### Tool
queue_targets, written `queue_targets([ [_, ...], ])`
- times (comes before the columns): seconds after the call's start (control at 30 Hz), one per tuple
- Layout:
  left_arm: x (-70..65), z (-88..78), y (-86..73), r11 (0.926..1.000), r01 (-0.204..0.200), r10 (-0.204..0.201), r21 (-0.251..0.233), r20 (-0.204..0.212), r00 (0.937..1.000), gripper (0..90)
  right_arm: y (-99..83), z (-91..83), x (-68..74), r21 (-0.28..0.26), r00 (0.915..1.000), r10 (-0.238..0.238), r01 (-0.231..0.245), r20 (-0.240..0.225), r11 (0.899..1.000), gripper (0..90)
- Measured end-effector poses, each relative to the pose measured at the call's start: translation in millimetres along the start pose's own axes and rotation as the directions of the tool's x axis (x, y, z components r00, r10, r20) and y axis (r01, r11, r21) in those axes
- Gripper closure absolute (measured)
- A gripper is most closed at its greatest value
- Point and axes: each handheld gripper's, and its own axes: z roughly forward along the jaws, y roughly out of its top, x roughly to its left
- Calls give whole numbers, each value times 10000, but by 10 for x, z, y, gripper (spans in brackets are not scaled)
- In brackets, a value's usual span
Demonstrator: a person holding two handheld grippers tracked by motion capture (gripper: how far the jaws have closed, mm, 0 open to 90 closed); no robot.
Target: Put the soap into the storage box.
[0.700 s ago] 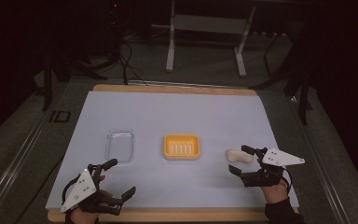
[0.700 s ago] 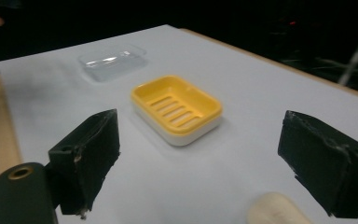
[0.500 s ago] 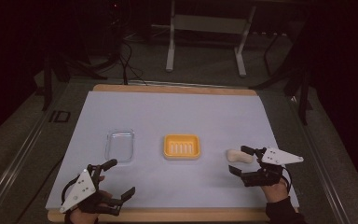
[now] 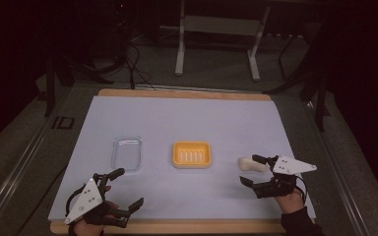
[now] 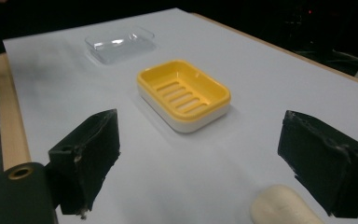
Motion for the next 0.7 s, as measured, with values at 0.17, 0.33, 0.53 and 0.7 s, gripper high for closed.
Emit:
queue_targets([
  [0.17, -3, 2, 0, 10000, -34, 34, 15, 25, 10000, 4, 11, 0, 17, -21, 9999, -161, 161, 22, 9999, 132],
  [0.33, -1, -7, 1, 10000, -56, 56, 31, -37, 10000, 4, 33, -2, 26, 8, 9993, -379, 379, -17, 9993, 131],
  [0.53, 1, -17, 1, 10000, -57, 57, 20, -100, 9999, 4, 54, 11, 41, 214, 9983, -526, 531, -253, 9984, 133],
  [0.7, 2, -38, 8, 9999, -136, 136, -21, -264, 9996, 4, 111, 27, 60, 1002, 9911, -654, 772, -1163, 9920, 133],
])
